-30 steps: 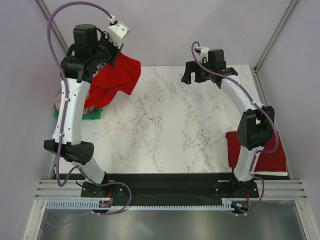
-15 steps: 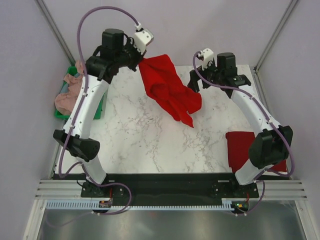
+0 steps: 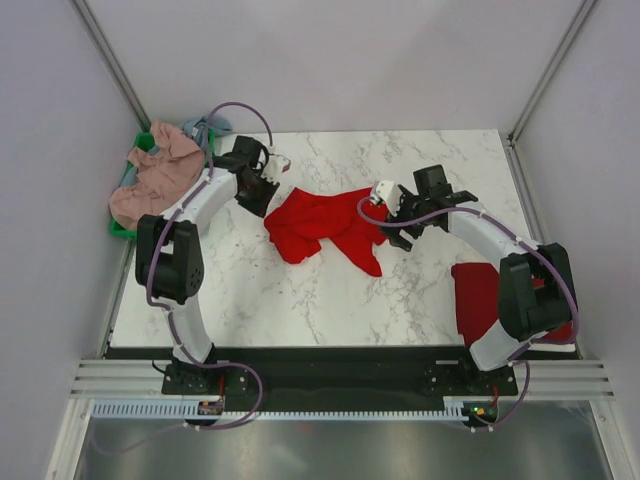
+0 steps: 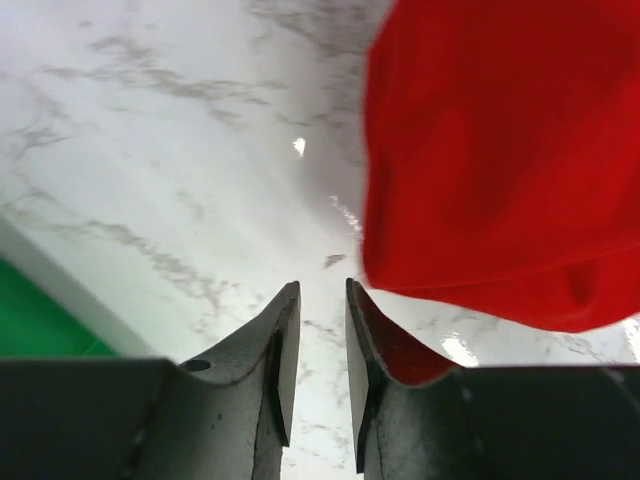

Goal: Fold and stack the t-shirts
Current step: Move the tshirt to the center of the board, then flatten the tshirt out

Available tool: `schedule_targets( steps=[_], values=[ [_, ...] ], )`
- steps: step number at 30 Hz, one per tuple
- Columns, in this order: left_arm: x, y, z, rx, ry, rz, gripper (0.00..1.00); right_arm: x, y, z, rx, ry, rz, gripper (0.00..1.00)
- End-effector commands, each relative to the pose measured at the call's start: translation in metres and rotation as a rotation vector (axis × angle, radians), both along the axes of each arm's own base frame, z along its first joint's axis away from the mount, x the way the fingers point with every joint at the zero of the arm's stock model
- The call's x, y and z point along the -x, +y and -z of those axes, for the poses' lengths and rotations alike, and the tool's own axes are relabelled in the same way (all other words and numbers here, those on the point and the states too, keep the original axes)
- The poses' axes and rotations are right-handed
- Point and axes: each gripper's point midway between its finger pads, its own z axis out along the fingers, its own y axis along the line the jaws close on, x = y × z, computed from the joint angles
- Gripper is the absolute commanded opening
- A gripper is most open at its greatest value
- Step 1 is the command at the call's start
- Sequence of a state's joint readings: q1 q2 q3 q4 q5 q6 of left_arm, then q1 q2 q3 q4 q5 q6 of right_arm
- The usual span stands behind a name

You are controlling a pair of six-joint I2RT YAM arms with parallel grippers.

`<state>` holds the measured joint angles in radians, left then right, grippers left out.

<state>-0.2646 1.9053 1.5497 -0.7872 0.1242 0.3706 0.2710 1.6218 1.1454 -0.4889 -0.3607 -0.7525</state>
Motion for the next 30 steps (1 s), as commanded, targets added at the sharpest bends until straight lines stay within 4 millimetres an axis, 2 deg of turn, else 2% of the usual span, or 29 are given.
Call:
schedule_targets(
  steps=[1, 6, 9, 14, 17, 22, 30],
  values=[
    [-0.039, 0.029, -0.046, -0.015, -0.192, -0.138, 0.33, 0.026, 0.021, -0.009, 0.035, -0.069, -0.259, 0.89],
    [-0.051, 0.048, -0.059, -0.008, -0.226, -0.179, 0.36, 0.076, 0.035, 0.026, 0.069, -0.062, -0.452, 0.81],
    [-0.051, 0.055, -0.066, -0.008, -0.234, -0.205, 0.36, 0.092, 0.036, 0.040, 0.057, -0.068, -0.487, 0.78],
    [-0.041, 0.056, -0.067, -0.003, -0.230, -0.208, 0.37, 0.112, 0.041, 0.046, 0.040, -0.082, -0.548, 0.74],
    [-0.038, 0.058, -0.068, -0.009, -0.231, -0.212, 0.37, 0.113, 0.045, 0.045, 0.020, -0.078, -0.547, 0.72],
    [-0.033, 0.060, -0.073, -0.015, -0.241, -0.214, 0.37, 0.096, 0.054, 0.049, 0.005, -0.079, -0.500, 0.67],
    [-0.026, 0.062, -0.073, -0.024, -0.240, -0.215, 0.37, 0.088, 0.055, 0.068, 0.033, -0.010, -0.491, 0.62]
  ],
)
